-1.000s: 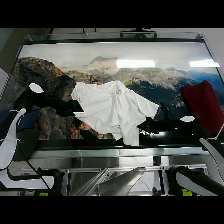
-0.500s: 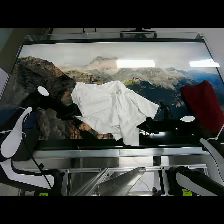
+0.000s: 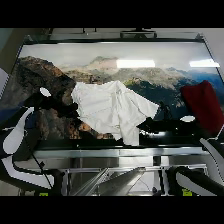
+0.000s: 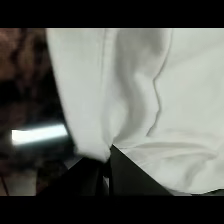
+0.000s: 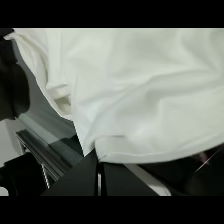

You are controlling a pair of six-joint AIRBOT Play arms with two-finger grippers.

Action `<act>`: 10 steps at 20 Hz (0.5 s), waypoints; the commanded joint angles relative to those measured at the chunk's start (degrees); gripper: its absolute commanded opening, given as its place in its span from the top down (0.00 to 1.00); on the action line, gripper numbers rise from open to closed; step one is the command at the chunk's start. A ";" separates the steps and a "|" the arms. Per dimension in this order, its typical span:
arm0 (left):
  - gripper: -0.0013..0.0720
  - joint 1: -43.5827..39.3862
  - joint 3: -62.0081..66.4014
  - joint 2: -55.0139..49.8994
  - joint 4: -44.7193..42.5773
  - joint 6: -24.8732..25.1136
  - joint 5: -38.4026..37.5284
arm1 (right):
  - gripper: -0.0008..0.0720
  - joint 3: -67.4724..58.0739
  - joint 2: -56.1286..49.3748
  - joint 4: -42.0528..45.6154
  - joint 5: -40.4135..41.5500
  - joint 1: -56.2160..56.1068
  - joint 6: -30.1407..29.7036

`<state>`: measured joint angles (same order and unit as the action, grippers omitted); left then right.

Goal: Fold the shirts.

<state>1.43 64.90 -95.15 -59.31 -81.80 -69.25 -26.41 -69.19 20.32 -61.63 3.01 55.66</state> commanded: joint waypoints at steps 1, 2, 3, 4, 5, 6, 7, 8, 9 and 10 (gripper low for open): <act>0.95 0.07 0.07 2.84 8.74 5.33 -0.61 | 0.96 -0.35 1.18 0.00 -1.66 0.70 -0.50; 0.95 0.46 0.07 4.83 13.22 7.61 -1.29 | 0.96 -1.33 2.36 -0.02 -4.57 1.97 -1.22; 0.95 1.05 0.07 7.48 18.43 10.12 -2.40 | 0.96 -2.97 3.82 -0.07 -8.39 3.69 -1.29; 0.95 1.92 0.07 10.23 23.50 12.26 -3.89 | 0.96 -5.42 5.99 -0.90 -13.22 6.25 -1.25; 0.95 3.26 0.07 13.60 29.22 14.88 -6.14 | 0.96 -8.17 8.41 -3.30 -17.92 9.27 -1.25; 0.95 4.85 0.09 16.83 35.28 17.75 -9.11 | 0.96 -11.34 11.10 -7.26 -22.34 12.79 -1.27; 0.95 6.93 0.22 20.50 42.64 20.70 -12.72 | 0.96 -15.19 14.08 -12.92 -26.71 16.96 -1.25; 0.95 9.11 1.09 24.26 50.21 23.30 -16.65 | 0.96 -19.08 16.70 -19.26 -30.14 20.98 -1.27; 0.95 11.34 2.49 27.71 56.76 25.05 -19.89 | 0.96 -23.54 19.17 -25.92 -32.98 25.24 -1.01; 0.95 13.64 4.52 31.17 62.69 26.36 -22.69 | 0.96 -28.15 21.29 -31.52 -34.88 29.31 0.15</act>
<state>9.82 66.59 -73.12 -18.39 -62.74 -82.17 -44.47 -54.11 4.97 -85.91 22.41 54.57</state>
